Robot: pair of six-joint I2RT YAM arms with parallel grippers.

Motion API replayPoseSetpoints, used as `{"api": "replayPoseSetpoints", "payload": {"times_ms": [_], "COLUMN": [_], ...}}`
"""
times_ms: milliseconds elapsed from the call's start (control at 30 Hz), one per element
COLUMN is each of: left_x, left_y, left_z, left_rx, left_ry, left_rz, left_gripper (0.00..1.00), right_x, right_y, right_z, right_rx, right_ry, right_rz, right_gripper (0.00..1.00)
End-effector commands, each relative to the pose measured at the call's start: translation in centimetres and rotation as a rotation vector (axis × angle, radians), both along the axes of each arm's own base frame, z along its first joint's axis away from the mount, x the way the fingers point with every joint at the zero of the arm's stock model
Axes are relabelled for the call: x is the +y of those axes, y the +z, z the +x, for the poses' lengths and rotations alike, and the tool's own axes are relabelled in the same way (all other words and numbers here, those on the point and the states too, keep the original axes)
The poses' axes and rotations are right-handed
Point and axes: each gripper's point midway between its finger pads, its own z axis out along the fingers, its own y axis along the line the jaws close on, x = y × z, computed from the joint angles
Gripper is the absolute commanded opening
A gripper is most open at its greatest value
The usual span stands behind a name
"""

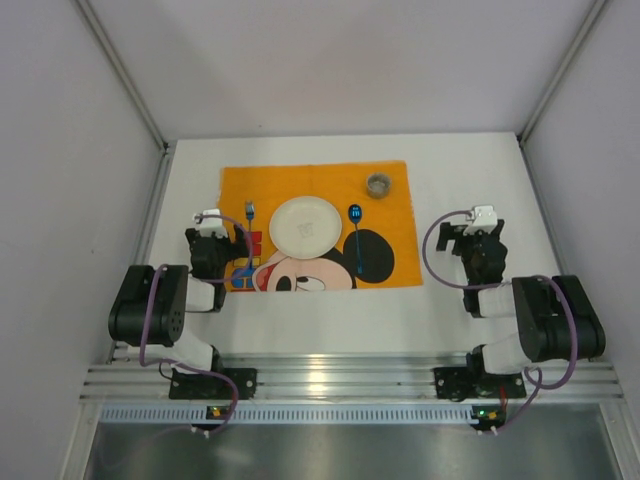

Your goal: Set the dinner table for one person

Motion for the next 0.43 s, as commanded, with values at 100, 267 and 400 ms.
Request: {"api": "replayPoseSetpoints", "payload": {"times_ms": [100,267,400], "left_x": [-0.02,0.0,-0.03], "left_y": [2.55,2.44,2.49], "left_z": [1.24,1.23,1.24], "left_rx": [-0.095,-0.092,-0.094], "left_ry": [0.0,0.002,0.0], "left_rz": [0.002,0.002,0.0], "left_gripper": [0.99,0.99,0.99], "right_x": [-0.23,-0.36,-0.63], "right_y": [2.14,2.07,2.04], "right_z": [0.89,1.14,1.01], "right_rx": [-0.074,-0.065,-0.067], "right_ry": [-0.005,-0.014,-0.03], "right_rz": [0.026,0.032,0.04], "right_gripper": [1.0,1.0,1.0]}}
